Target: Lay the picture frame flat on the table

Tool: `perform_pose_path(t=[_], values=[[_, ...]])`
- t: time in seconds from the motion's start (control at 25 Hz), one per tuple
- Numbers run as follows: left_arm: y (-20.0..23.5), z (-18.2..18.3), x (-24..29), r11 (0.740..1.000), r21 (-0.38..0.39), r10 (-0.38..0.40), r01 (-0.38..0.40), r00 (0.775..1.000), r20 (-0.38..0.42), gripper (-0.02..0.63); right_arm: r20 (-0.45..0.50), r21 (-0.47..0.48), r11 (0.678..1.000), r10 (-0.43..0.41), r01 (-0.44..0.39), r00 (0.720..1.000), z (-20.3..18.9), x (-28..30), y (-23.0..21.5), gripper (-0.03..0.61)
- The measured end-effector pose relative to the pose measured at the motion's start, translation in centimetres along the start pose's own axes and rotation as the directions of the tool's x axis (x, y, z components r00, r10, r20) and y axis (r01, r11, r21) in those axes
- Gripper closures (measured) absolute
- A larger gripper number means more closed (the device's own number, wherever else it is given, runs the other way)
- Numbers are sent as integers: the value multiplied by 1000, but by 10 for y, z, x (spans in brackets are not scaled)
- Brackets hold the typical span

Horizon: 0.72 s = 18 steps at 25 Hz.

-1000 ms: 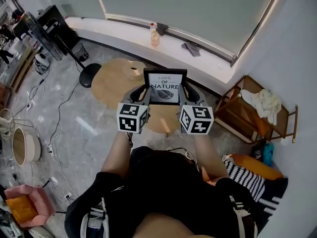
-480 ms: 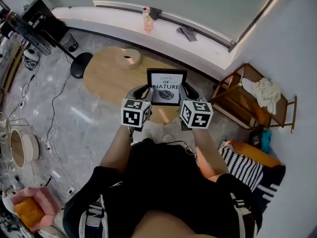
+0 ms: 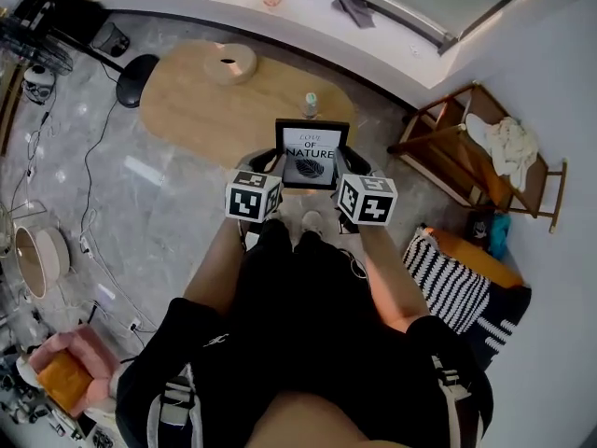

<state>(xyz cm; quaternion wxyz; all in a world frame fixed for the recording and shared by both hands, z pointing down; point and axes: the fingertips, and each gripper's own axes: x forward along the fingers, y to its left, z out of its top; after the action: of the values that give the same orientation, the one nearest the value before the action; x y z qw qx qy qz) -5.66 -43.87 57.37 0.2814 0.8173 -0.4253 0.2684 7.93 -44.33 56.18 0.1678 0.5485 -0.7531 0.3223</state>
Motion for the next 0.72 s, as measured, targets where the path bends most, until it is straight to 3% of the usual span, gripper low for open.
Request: perform_pose_path(t=[0.28, 0.72], values=[[23, -57, 63, 999, -46, -21, 15, 992, -123, 532, -134, 60, 998, -2, 10, 991, -66, 62, -31, 494], [48, -155, 187, 988, -149, -76, 38, 962, -263, 534, -321, 166, 984, -10, 66, 947, -179, 167, -104, 494]])
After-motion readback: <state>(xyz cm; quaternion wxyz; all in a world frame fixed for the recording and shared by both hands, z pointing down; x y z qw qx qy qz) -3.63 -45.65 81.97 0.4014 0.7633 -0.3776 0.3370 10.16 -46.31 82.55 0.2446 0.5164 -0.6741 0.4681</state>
